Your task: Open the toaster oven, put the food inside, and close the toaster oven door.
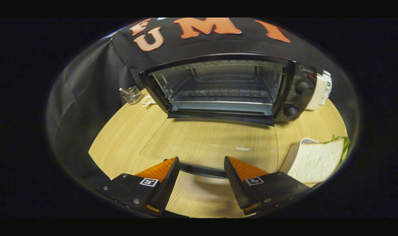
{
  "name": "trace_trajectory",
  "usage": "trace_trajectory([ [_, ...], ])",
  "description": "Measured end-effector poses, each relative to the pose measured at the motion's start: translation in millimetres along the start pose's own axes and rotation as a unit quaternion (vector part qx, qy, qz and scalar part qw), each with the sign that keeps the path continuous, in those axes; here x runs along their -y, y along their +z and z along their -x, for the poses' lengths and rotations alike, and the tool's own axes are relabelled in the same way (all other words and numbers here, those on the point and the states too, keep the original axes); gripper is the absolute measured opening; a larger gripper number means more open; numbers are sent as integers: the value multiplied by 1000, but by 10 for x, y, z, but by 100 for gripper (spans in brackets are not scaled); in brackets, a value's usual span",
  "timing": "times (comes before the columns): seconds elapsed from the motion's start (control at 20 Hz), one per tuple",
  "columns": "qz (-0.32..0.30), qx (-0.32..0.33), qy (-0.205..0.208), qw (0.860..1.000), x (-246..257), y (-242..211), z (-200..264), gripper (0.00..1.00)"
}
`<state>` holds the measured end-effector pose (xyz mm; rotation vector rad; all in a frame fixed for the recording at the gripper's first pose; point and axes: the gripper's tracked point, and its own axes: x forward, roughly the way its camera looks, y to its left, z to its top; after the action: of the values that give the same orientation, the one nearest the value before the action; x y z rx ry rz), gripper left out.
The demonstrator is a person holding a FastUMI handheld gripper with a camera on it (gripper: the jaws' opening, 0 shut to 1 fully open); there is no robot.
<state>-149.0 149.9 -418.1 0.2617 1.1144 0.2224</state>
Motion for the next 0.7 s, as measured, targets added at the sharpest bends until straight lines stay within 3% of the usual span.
trace_trajectory([
  [0.2,-68,30,5,997,257,110,522,83],
  [0.4,-105,82,-50,990,828,320,1059,90],
  [0.7,-148,120,-109,976,1526,375,1488,92],
])
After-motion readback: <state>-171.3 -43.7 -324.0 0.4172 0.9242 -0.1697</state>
